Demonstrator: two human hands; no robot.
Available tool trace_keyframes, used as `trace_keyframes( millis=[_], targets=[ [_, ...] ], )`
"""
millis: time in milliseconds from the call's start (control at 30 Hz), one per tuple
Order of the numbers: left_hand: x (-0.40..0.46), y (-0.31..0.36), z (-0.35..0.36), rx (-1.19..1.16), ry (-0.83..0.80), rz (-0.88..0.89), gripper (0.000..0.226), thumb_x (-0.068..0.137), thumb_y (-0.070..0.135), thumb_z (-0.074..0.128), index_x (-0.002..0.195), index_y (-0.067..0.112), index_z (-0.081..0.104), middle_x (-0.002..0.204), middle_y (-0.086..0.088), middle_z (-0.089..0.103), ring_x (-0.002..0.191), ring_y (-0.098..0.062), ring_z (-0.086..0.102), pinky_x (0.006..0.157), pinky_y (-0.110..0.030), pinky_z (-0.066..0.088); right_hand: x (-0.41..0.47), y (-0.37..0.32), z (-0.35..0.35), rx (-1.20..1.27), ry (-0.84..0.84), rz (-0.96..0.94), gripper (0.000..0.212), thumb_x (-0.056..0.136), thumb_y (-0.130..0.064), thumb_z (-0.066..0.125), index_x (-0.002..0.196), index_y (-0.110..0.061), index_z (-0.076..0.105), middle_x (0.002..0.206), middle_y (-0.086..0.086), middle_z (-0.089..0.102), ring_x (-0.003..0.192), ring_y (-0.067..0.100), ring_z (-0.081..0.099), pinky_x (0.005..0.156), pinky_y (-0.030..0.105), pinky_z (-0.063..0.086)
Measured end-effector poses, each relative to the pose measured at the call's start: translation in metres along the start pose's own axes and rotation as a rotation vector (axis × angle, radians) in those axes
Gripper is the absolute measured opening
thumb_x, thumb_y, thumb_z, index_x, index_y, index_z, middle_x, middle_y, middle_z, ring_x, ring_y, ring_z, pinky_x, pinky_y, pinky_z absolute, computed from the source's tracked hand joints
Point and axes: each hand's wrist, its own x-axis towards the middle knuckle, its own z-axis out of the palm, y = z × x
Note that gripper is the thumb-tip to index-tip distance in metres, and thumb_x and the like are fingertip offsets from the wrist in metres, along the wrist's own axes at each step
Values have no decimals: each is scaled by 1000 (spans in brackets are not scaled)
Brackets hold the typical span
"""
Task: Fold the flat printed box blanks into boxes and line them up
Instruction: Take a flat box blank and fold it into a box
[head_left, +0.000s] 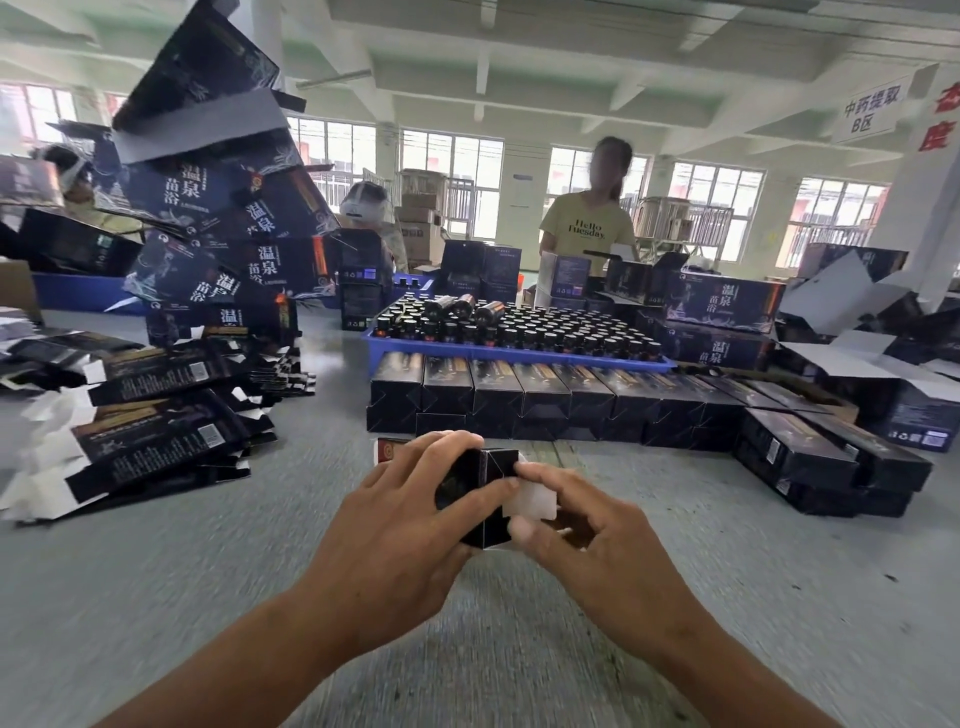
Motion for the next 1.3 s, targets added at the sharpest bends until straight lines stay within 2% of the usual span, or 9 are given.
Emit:
trace_keyframes(
  millis=[100, 267, 467, 633, 733, 800, 900, 1033, 1300],
  targets=[
    [-2, -4, 0, -15, -8, -2, 62, 76, 32, 77, 135, 29, 56, 143, -9, 48, 130, -30, 47, 82, -46, 59, -2, 1, -1, -31, -87, 29, 73, 72, -66, 74, 138, -60, 43, 116, -31, 64, 104, -4, 65, 84, 13, 54],
    [-1, -3, 0, -17, -25, 16, 62, 79, 34, 73, 137, 34, 51, 146, -8, 45, 133, -30, 47, 82, -45, 60, 0, 1, 1, -47, 44, -20, 56, 87, -26, 77, 120, -63, 51, 105, -27, 69, 95, -1, 68, 80, 14, 54],
    [0, 0, 1, 37, -46, 48, 56, 81, 39, 74, 132, 36, 53, 147, -10, 45, 133, -31, 47, 77, -45, 61, -1, 5, 2, -4, 137, -12, 45, 84, -19, 80, 109, -53, 62, 100, -20, 73, 90, 7, 72, 79, 30, 61],
    [0, -1, 1, 28, -22, 26, 55, 82, 39, 71, 133, 36, 52, 148, -10, 45, 133, -31, 48, 77, -45, 61, -2, 4, 1, -2, 112, 4, 65, 86, -12, 76, 122, -60, 52, 104, -19, 73, 91, 1, 71, 72, 18, 58],
    [0, -3, 0, 18, -9, 13, 55, 80, 37, 72, 132, 35, 56, 148, -10, 46, 133, -31, 48, 81, -44, 59, -1, 3, -1, 47, 90, 70, 66, 91, 1, 64, 127, -53, 54, 109, -13, 74, 90, 7, 72, 73, 29, 61],
    [-1, -3, 0, 10, -2, 14, 56, 79, 36, 74, 132, 34, 57, 147, -11, 47, 132, -31, 48, 83, -44, 57, 0, 1, -1, 89, 79, 92, 57, 95, -2, 60, 129, -48, 56, 110, -17, 74, 93, 7, 71, 76, 30, 62],
    [-1, -1, 0, -10, 29, 23, 56, 82, 38, 64, 136, 31, 52, 147, -9, 47, 132, -28, 46, 89, -41, 54, 1, 0, -1, 147, 80, 94, 39, 97, -21, 63, 126, -46, 58, 110, -26, 72, 96, 1, 70, 75, 19, 58],
    [0, 3, 0, -110, 51, -24, 78, 83, 42, 65, 151, 23, 34, 150, 1, 44, 135, -19, 44, 95, -36, 53, 2, 0, -1, 179, 85, 122, 26, 89, -36, 69, 114, -44, 65, 104, -25, 72, 92, 1, 71, 71, 16, 56],
    [3, 10, -3, -152, 86, -33, 79, 83, 41, 59, 152, 13, 34, 147, 3, 45, 135, -16, 46, 101, -23, 44, 1, -1, 0, 248, 86, 152, 32, 79, -48, 68, 104, -29, 76, 94, -9, 77, 85, 9, 72, 69, 23, 58]
  ],
)
